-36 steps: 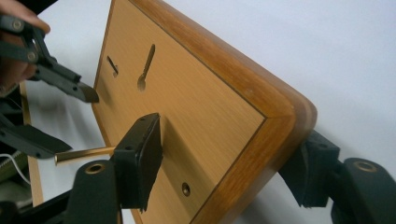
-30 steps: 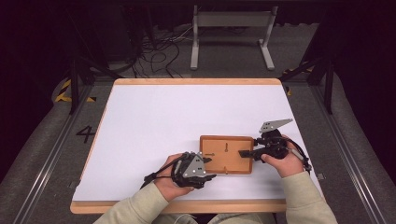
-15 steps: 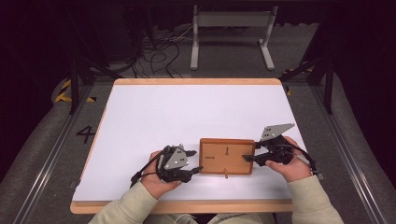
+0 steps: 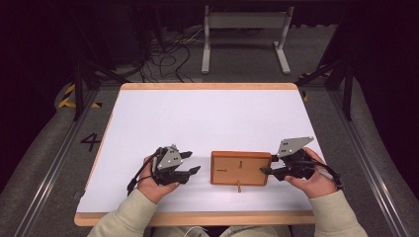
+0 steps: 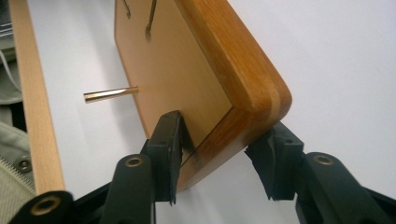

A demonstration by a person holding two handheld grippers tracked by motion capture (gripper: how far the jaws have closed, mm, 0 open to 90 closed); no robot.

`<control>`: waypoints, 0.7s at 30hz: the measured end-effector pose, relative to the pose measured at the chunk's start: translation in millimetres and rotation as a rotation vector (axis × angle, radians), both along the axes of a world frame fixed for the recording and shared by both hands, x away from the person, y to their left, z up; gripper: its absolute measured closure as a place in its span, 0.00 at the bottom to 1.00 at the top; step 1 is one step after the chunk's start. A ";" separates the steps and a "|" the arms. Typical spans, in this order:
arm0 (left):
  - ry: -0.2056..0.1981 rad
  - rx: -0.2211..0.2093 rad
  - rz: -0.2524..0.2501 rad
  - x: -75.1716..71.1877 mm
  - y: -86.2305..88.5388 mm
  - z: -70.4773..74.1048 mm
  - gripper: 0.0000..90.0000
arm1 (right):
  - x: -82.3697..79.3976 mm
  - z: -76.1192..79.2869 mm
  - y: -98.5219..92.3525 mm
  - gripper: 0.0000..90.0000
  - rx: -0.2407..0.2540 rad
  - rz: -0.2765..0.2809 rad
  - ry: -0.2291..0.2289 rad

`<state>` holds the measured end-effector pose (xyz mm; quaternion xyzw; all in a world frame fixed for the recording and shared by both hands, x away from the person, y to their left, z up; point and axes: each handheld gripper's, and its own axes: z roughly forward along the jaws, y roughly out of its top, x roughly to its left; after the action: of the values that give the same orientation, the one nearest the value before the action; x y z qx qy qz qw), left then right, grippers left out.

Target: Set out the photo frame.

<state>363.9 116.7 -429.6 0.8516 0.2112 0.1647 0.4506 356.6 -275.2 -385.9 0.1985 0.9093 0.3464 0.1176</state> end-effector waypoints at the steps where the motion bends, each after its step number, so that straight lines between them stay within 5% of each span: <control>1: 0.007 -0.001 0.013 2.7 2.6 -1.2 0.49 | -1.8 0.2 -0.7 0.64 0.003 0.007 -0.002; 8: 0.034 -0.015 0.067 13.1 14.5 -6.5 0.49 | -12.6 2.9 -3.4 0.70 0.002 0.046 -0.001; 21: 0.052 -0.021 0.082 16.8 18.6 -9.4 0.48 | -25.3 5.3 -1.5 0.74 -0.049 0.115 0.025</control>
<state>380.7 135.3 -439.0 0.8414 0.2592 0.1583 0.4469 331.3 -276.7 -380.6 0.1471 0.9289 0.3275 0.0911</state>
